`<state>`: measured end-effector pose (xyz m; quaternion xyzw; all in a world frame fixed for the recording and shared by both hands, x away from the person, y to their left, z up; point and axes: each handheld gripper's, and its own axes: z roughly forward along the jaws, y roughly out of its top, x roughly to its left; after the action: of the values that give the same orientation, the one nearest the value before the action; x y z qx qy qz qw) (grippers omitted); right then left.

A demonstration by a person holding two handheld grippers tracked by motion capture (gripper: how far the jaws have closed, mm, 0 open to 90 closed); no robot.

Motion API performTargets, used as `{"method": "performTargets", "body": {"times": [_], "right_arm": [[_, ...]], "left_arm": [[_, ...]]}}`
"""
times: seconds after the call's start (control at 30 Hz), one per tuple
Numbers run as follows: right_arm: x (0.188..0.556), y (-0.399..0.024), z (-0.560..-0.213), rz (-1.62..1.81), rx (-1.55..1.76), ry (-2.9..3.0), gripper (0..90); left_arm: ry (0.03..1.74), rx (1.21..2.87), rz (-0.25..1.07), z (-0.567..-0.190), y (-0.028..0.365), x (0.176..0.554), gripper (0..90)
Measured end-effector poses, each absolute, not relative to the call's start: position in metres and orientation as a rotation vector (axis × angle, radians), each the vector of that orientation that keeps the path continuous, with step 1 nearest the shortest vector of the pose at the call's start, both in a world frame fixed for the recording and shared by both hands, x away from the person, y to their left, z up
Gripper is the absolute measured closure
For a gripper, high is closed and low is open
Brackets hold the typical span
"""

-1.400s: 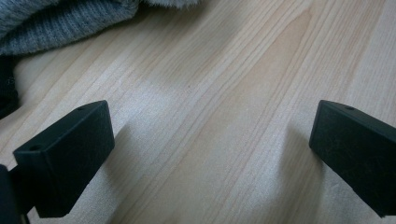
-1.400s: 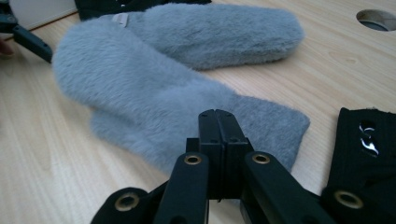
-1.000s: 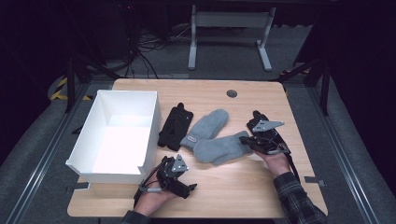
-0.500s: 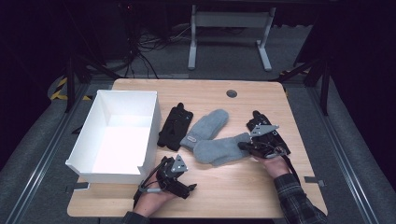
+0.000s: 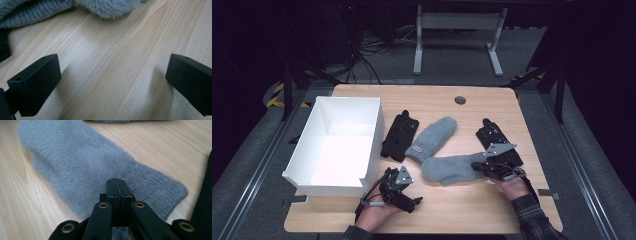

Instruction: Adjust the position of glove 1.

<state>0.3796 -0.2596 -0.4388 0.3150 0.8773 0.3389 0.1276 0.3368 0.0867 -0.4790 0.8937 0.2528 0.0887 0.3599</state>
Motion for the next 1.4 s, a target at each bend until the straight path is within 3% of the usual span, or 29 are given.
{"method": "performTargets", "body": {"times": [0.6, 0.7, 0.77, 0.87, 0.9, 0.97, 1.03, 1.4], "right_arm": [[0.335, -0.262, -0.435, 0.969, 0.867, 2.59, 90.0], [0.337, -0.267, -0.426, 1.026, 0.857, 2.542, 90.0], [0.339, -0.272, -0.421, 1.047, 0.864, 2.508, 90.0], [0.348, -0.281, -0.417, 1.053, 0.896, 2.473, 90.0], [0.351, -0.285, -0.417, 1.052, 0.907, 2.462, 90.0], [0.358, -0.29, -0.416, 1.043, 0.916, 2.457, 90.0], [0.364, -0.294, -0.416, 1.046, 0.932, 2.447, 90.0], [0.397, -0.286, -0.43, 0.988, 0.918, 2.504, 90.0]], "left_arm": [[0.664, 2.3, 0.236, -0.477, 0.087, 0.336, 2.0], [0.678, 2.304, 0.219, -0.471, 0.089, 0.334, 21.4], [0.679, 2.288, 0.209, -0.466, 0.09, 0.332, 27.7], [0.667, 2.237, 0.169, -0.456, 0.091, 0.331, 48.8], [0.659, 2.229, 0.154, -0.453, 0.09, 0.331, 61.6], [0.649, 2.219, 0.134, -0.448, 0.086, 0.332, 77.2], [0.641, 2.225, 0.115, -0.445, 0.079, 0.334, 87.1], [0.577, 2.327, 0.071, -0.45, 0.033, 0.342, 90.0]]}}
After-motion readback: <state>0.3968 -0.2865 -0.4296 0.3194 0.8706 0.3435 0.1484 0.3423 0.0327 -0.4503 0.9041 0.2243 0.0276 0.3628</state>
